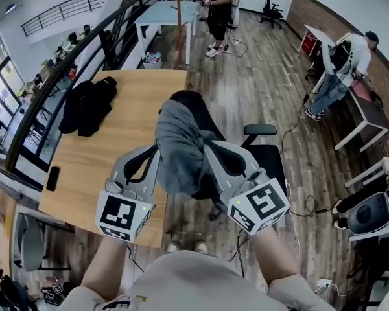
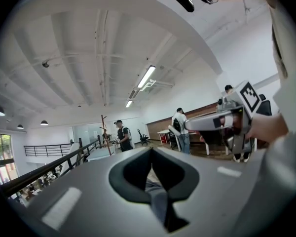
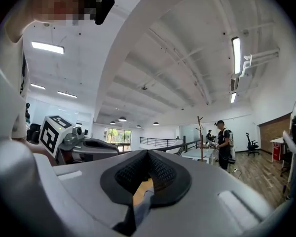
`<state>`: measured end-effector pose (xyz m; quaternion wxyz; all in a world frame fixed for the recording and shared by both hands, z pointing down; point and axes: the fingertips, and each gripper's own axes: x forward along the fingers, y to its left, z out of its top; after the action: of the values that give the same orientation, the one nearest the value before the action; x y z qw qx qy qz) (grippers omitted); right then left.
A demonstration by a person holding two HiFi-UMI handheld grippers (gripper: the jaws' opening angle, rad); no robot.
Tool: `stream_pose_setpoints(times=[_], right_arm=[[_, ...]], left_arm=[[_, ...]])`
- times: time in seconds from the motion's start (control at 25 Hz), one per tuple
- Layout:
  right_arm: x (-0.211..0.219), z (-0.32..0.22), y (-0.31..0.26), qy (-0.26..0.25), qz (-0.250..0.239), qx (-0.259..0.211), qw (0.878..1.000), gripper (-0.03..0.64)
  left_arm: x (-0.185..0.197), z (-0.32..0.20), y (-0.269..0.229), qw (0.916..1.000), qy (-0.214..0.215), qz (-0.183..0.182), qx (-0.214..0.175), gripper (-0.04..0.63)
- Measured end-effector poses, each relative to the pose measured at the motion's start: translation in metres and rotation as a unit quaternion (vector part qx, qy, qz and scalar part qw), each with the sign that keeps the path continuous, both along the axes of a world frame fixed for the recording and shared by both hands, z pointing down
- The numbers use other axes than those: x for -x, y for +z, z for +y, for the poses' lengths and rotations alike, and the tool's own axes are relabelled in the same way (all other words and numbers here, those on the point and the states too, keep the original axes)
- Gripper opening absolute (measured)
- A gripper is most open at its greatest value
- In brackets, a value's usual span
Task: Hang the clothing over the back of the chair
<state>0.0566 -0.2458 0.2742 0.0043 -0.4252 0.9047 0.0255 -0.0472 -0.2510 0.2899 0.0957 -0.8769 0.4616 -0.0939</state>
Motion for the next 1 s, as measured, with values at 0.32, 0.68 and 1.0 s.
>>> stream_pose_setpoints(times=[0.32,0.68,1.0], right_arm=[[0.027,0.02,0.026,-0.03,0.021,0.026,0.999,-0.002],[0.041,0.025,0.053,-0.037,-0.005,0.073,0.997,-0.002],[0.05,0.029,0.058,-0.036,0.017,0.055,0.998,-0.002]], left_arm=[[0.014,0.026,0.006,0.9995,-0.01,0.03,0.009,0.0],[0.018,0.036,0.028,0.9981,-0.005,0.042,0.046,0.0],[0.018,0.037,0.03,0.9984,0.0,0.041,0.04,0.001]])
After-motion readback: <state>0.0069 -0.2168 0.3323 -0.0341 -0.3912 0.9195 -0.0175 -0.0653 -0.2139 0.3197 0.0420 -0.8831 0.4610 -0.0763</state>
